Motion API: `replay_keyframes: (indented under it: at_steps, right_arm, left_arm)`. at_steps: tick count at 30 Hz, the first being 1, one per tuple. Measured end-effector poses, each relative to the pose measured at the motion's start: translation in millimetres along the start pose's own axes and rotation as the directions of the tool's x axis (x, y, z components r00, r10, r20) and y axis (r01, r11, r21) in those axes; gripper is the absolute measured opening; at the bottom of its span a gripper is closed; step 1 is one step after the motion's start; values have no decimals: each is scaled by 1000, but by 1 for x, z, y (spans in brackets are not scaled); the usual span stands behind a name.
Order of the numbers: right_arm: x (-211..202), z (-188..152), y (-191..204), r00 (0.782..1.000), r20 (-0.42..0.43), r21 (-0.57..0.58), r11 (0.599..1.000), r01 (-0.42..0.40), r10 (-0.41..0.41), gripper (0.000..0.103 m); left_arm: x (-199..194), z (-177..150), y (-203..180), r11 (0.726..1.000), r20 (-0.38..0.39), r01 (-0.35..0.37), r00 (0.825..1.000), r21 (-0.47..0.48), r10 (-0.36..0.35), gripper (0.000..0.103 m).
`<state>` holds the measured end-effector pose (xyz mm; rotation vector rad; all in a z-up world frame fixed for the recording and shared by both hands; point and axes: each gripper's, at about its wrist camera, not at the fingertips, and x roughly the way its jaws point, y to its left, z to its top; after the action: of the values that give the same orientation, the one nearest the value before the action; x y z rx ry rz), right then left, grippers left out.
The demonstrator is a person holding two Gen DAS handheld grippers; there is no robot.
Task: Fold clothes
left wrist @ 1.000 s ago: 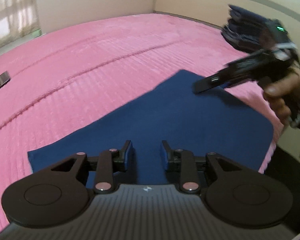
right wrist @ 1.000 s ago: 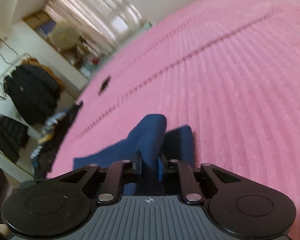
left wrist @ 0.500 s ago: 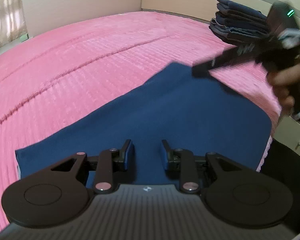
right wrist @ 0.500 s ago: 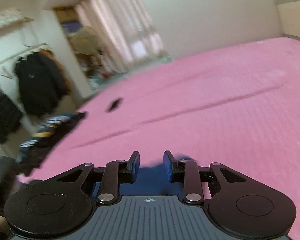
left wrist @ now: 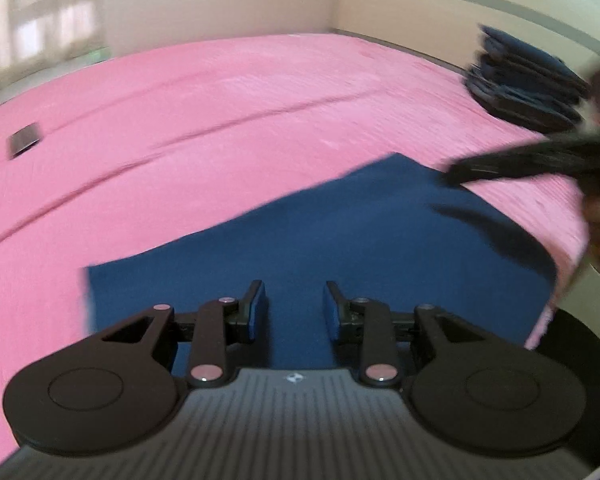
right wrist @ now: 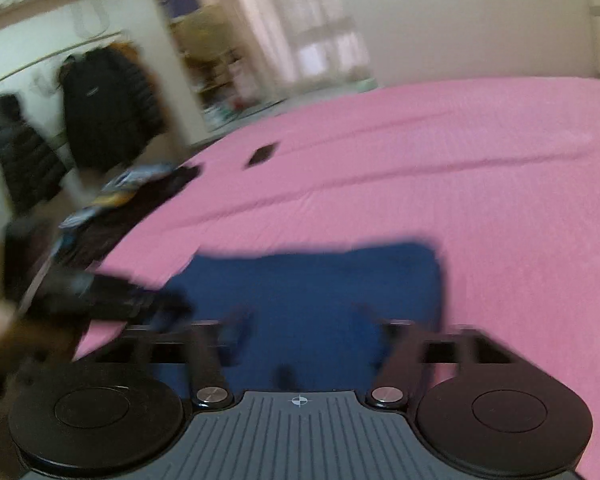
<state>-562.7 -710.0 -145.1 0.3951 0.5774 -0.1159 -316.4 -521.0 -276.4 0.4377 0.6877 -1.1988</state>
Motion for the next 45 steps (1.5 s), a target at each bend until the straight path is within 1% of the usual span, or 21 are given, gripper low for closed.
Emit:
replay_keyframes:
  at_steps: [1, 3, 4, 6, 10, 14, 18, 20, 22, 26, 27, 29, 30, 34, 39, 41, 43, 45]
  right_arm:
    - [-3, -9, 5, 1000, -3, -6, 1000, -3, 3, 80]
    - [-10, -27, 14, 1000, -10, -17, 1000, -9, 9, 80]
    - [-13, -36, 19, 1000, -14, -22, 1000, -13, 12, 80]
    - [-19, -53, 28, 1000, -20, -32, 999, -19, 18, 80]
    - [-13, -53, 29, 1000, -28, -28, 1000, -4, 3, 80]
    - [-10, -50, 40, 997, -56, -119, 992, 50, -57, 80]
    - [-6, -56, 50, 991, -62, -203, 974, 101, -116, 80]
    - [-4, -59, 50, 990, -58, -212, 971, 112, -126, 80]
    - [-2, -61, 49, 990, -55, -209, 971, 117, -131, 80]
    - [-3, -60, 48, 990, -63, -224, 968, 112, -129, 81]
    - [-4, -61, 48, 990, -59, -229, 967, 110, -127, 81]
    - [-6, -62, 47, 991, -54, -237, 966, 108, -124, 81]
    - [-6, -63, 47, 991, -52, -240, 965, 108, -124, 81]
    - [-9, -64, 45, 992, -52, -249, 964, 98, -114, 81]
    - [-14, -63, 41, 993, -51, -242, 966, 95, -111, 81]
    - [-22, -59, 40, 993, -31, -189, 976, 106, -113, 81]
    - [-33, -54, 40, 993, 0, -134, 984, 117, -118, 81]
    - [-43, -51, 43, 991, 40, -124, 984, 128, -124, 81]
  left_arm:
    - [-4, -6, 3, 1000, 0, -8, 1000, -15, 8, 27]
    - [-12, -17, 10, 999, -2, -23, 1000, -44, 23, 32]
    - [-16, -23, 14, 998, -3, -30, 1000, -59, 30, 38]
    - [-24, -35, 21, 995, -5, -45, 999, -88, 45, 38]
    - [-40, -58, 35, 986, -10, -75, 997, -146, 75, 38]
    - [-56, -81, 49, 973, -17, -105, 994, -203, 104, 38]
    - [-72, -94, 49, 965, -29, -152, 988, -212, 149, 38]
    - [-86, -97, 41, 964, -18, -168, 986, -204, 168, 31]
    - [-96, -96, 29, 968, 9, -170, 985, -184, 174, 29]
    - [-96, -94, 3, 985, 59, -111, 991, -135, 120, 30]
    - [-92, -95, -1, 987, 54, -104, 992, -126, 111, 30]
    - [-77, -99, -4, 987, 11, -108, 994, -116, 110, 31]
    - [-72, -101, -6, 987, 5, -111, 994, -113, 112, 31]
    - [-73, -98, -5, 987, -11, -119, 993, -108, 119, 33]
    - [-78, -106, -8, 986, -20, -138, 990, -96, 137, 34]
    - [-77, -106, -9, 984, -21, -147, 989, -99, 145, 34]
    - [-81, -99, -8, 978, -28, -159, 987, -135, 157, 34]
    - [-85, -91, -8, 968, -38, -173, 985, -181, 169, 33]
